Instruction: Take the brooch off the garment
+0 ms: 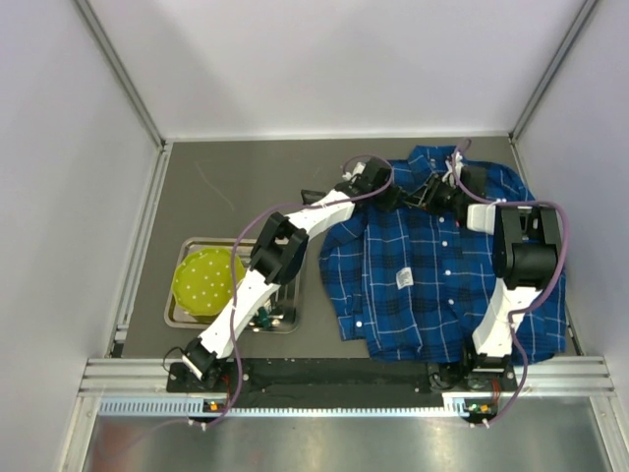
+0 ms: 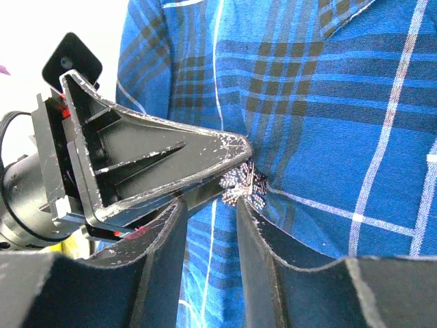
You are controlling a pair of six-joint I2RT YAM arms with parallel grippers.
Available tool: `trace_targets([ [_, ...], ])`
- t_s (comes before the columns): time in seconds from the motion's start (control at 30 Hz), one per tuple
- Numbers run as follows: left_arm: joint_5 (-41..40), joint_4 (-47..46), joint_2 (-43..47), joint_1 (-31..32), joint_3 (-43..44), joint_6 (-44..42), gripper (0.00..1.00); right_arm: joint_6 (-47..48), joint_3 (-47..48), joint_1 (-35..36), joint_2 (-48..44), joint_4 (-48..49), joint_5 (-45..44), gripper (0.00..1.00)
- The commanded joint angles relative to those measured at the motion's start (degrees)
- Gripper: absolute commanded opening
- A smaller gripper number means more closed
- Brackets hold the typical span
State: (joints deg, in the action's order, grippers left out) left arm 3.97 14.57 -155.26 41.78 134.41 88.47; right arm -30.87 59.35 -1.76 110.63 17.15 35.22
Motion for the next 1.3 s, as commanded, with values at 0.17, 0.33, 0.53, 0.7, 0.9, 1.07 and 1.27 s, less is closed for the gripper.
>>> trace_targets([
  [0.17, -0.1, 3.19, 2.77, 0.76, -4.5, -3.91, 0.27, -4.63, 0.94, -3.07, -1.47, 2.98, 2.66, 0.36],
  [0.33, 0.95, 2.48, 2.86, 0.85, -5.47, -4.79, 0.24, -6.65, 0.85, -4.83, -1.65, 2.71, 3.01, 0.36],
  [0.53, -0.54, 2.92, 4.44, 0.76, -5.56, -7.95, 0.28, -8.24, 0.68, -4.66, -0.59, 5.0, 4.94, 0.35],
  [0.7, -0.72, 2.04, 5.67, 0.58, -5.65, -10.07, 0.3, -8.85, 0.85, -4.04, 0.99, 4.56, 4.5, 0.3],
  [0.9, 1.04, -1.02, 6.2, 0.41, -8.28, -9.19, 0.33, -9.38, 0.94, -3.69, 1.7, 3.25, 3.89, 0.22],
  [1.07, 0.52, -2.79, 6.99, -0.12, -8.46, -12.61, 0.43, -8.94, 1.12, -3.6, 2.05, 1.93, 2.84, 0.22],
  [1.27, 1.48, -6.21, 7.96, -1.52, -11.27, -13.14, 0.38, -9.2, 1.64, -3.6, 2.92, 0.78, 1.52, 0.2],
])
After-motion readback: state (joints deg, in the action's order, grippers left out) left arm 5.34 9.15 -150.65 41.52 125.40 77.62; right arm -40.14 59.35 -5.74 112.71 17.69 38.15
